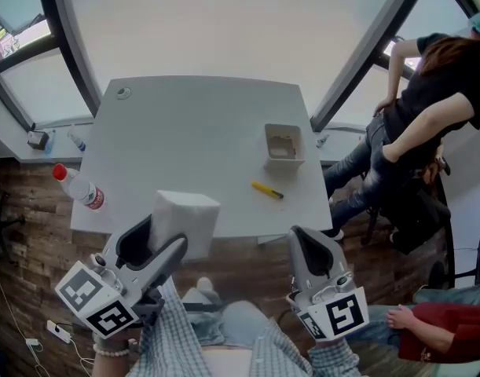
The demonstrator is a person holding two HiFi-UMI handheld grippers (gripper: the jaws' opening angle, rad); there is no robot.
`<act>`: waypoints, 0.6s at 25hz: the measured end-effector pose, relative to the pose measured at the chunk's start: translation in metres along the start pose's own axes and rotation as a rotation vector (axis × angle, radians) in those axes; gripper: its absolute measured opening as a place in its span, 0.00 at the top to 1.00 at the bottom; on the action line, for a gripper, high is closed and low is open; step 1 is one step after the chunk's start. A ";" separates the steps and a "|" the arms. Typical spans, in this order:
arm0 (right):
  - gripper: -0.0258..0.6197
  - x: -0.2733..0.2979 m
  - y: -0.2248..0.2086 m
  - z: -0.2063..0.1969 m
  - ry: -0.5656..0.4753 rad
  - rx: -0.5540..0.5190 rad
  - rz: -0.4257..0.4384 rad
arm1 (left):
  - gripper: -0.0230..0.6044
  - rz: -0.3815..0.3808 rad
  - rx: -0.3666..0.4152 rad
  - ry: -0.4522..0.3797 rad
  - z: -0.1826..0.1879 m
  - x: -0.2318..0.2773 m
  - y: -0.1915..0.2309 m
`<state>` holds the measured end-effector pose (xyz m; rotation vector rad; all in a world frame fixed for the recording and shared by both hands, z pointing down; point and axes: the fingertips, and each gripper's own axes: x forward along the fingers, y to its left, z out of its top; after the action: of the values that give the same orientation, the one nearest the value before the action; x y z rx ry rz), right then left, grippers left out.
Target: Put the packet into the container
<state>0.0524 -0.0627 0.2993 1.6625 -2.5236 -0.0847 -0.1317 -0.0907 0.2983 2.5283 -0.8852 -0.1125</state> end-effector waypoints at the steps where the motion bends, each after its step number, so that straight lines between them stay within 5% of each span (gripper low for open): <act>1: 0.96 0.001 0.003 -0.001 0.002 -0.002 0.001 | 0.55 -0.003 -0.003 0.000 0.000 0.000 0.002; 15: 0.96 0.004 0.002 -0.008 0.043 -0.018 -0.036 | 0.55 -0.035 -0.076 -0.006 -0.010 0.001 0.019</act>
<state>0.0502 -0.0651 0.3074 1.6848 -2.4544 -0.0743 -0.1397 -0.1002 0.3158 2.4747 -0.8231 -0.1621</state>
